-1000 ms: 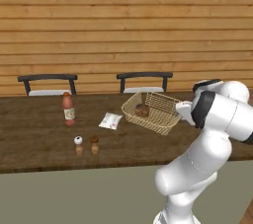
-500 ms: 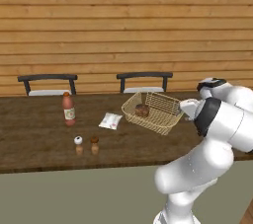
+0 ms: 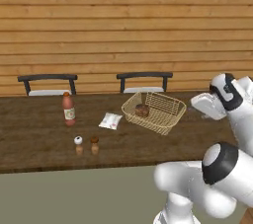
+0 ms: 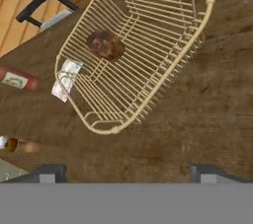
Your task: Open the cabinet, pick up the bread from the cabinet and place it in the basket. Then move the basket to the dining counter.
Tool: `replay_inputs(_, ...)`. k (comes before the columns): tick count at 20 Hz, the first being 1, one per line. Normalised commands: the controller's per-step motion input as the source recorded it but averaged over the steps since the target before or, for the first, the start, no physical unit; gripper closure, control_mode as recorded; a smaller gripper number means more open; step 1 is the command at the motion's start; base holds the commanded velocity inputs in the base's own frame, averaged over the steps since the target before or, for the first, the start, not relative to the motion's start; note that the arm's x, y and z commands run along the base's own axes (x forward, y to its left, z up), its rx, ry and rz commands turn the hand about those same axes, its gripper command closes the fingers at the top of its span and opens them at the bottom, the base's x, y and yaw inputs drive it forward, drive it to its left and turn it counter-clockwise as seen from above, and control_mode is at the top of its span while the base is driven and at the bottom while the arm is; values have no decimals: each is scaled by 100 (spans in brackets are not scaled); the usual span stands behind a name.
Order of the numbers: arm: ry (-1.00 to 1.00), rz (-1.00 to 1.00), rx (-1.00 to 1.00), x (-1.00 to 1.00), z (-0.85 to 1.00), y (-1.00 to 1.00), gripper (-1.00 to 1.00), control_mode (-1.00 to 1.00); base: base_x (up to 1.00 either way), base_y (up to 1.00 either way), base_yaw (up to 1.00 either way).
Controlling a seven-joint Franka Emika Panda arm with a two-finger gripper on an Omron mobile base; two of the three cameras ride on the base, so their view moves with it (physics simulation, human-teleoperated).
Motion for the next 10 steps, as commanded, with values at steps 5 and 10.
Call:
replay_inputs(5, 0, -5, -39, -100, 51, 73, -100, -100, 0, 0, 0)
replay_inputs(10, 1, -8, -21, -100, 61, 65, -100, -100, 0, 0, 0)
